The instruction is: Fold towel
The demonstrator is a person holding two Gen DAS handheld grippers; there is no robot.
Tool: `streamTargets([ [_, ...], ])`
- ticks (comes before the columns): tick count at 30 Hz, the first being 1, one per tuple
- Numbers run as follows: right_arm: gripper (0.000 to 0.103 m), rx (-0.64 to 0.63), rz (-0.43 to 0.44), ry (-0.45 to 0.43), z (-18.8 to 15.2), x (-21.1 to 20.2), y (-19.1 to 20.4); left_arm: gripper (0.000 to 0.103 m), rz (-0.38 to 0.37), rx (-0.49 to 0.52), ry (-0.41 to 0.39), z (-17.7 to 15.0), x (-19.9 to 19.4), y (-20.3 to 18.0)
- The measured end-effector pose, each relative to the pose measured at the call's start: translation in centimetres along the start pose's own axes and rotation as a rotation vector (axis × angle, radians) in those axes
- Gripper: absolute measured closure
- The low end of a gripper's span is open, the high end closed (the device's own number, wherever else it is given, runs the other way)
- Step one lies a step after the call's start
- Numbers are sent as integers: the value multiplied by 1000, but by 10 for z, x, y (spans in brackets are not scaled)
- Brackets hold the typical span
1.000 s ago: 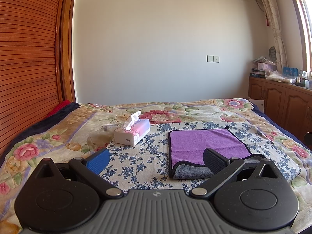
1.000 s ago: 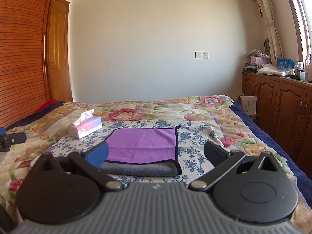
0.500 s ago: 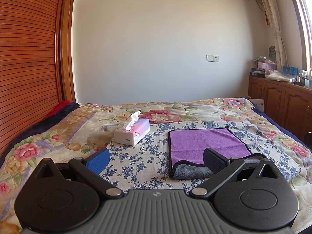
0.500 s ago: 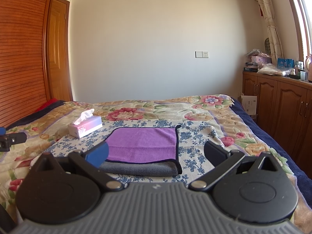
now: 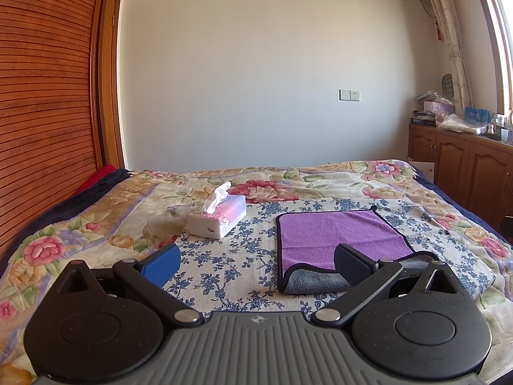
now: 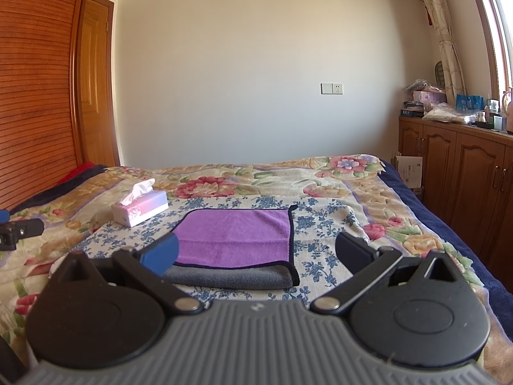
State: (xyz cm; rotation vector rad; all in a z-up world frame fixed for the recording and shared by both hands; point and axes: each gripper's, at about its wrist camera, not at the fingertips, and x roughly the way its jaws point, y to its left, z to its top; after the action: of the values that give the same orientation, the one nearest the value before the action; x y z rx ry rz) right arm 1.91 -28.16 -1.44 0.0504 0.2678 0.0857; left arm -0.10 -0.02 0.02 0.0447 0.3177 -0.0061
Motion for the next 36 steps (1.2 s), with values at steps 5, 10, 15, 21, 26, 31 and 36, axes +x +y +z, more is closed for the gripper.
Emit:
streamTargets([
  [5,0,1,-1,3,-2,1,0,0,0,0,1,0,0,0],
  [10,0,-1,1,4,-4,2,-1,0,0,8,4,1,-1,-5],
  [15,0,-5,4,10,-2,2,-2,0,-3,14,9,-2,3,-5],
  [21,0,-17,15,25,0,6,0,0,-7,29,11,-2,5,-6],
  [26,0,-38,25,35,1,9,3,0,-13,35,24,-1,8,-8],
  [31,0,-53,34,36,2,13,5,0,-29,52,34,0,11,-11],
  [36,0,-66,33,46,3,20,5,0,-36,47,56,1,19,-11],
])
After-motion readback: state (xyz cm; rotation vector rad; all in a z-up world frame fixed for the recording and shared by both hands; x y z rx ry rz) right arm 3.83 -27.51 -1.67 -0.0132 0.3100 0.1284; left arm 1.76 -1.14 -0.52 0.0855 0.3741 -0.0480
